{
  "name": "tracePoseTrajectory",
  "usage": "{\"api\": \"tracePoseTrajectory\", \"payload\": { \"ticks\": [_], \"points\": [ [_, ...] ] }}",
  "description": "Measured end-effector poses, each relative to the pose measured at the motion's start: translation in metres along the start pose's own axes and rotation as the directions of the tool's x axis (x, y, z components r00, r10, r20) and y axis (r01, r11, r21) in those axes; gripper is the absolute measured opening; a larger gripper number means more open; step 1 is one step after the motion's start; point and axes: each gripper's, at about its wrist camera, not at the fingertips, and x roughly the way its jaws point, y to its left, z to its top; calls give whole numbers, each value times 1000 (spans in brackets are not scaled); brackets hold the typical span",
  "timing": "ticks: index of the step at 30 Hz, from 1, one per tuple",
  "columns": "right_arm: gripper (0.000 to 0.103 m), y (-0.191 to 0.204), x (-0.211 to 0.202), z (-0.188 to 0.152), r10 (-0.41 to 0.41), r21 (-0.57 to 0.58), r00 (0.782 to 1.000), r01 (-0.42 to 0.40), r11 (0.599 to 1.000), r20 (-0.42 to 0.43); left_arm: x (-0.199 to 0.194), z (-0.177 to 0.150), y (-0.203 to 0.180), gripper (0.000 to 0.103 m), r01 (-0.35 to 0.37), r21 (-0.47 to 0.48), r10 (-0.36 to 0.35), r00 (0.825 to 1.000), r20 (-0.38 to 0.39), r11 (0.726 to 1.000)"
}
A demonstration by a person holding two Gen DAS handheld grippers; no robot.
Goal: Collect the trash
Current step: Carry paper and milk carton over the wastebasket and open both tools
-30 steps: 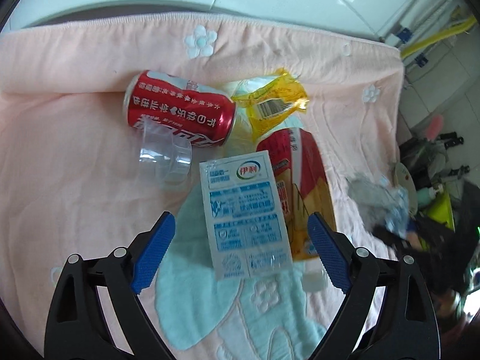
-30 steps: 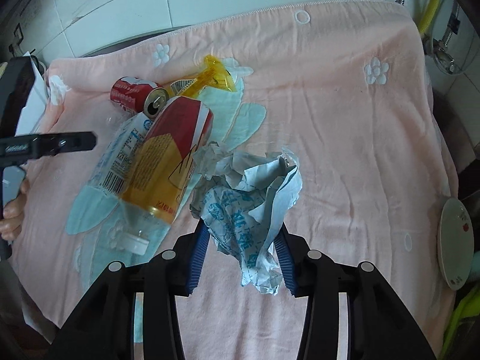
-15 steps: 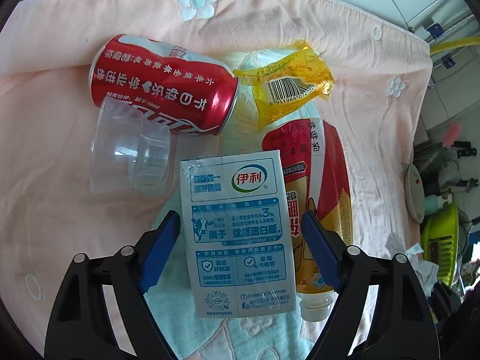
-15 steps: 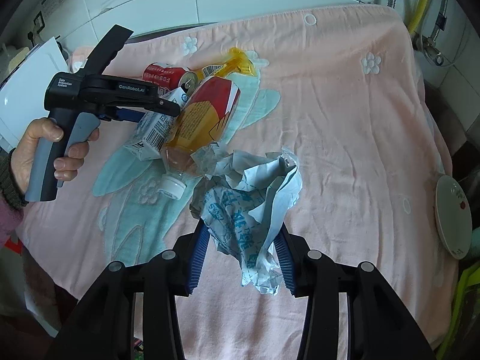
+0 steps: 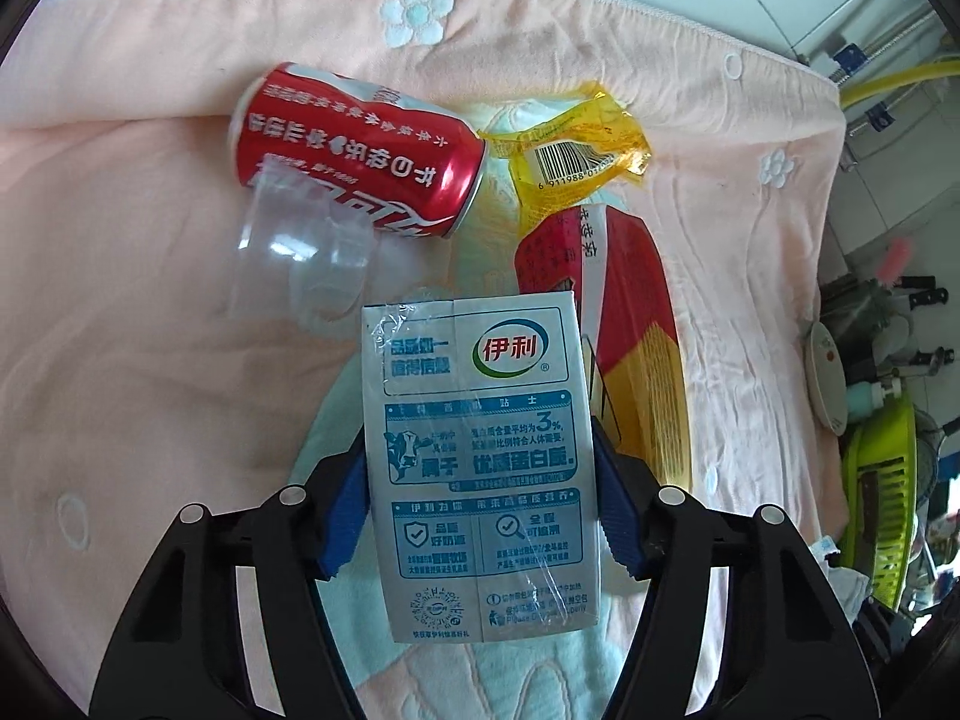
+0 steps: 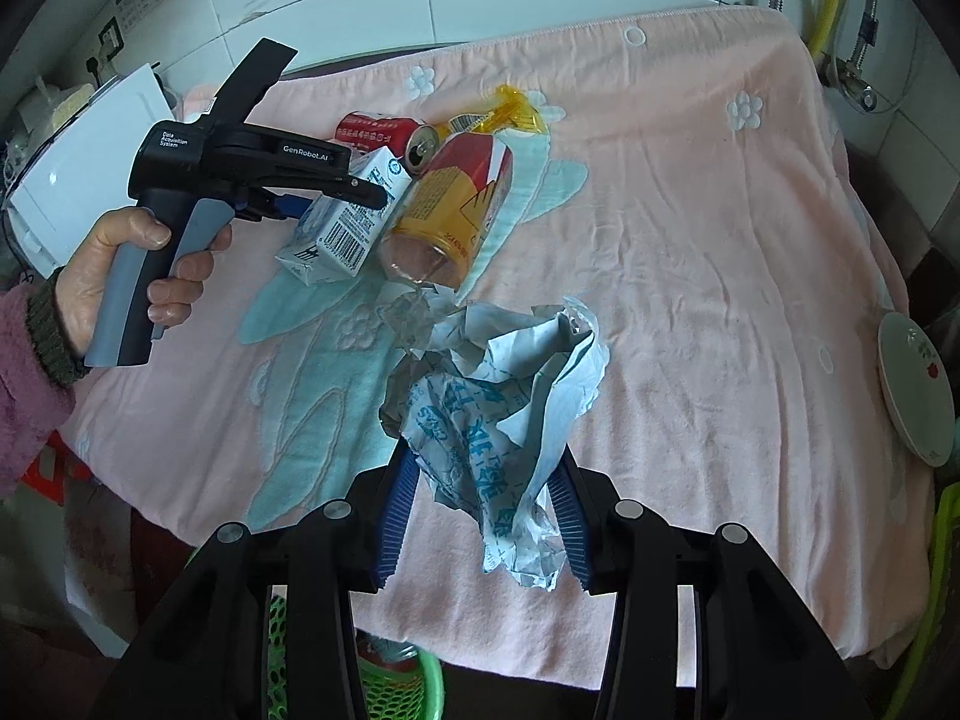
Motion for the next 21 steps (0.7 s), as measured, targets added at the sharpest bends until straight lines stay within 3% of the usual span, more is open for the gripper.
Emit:
{"api": "tracePoseTrajectory", "payload": {
  "ticks": [9, 21],
  "points": [
    [42, 40, -25, -37, 22, -100, 1000, -21, 995, 15, -69, -49, 9, 64, -22, 3, 22, 996, 84, 1000],
    [42, 95, -52, -106, 51, -235, 999, -48, 971, 9, -155, -150, 17, 64, -43, -16, 45, 983, 179, 999]
  ]
}}
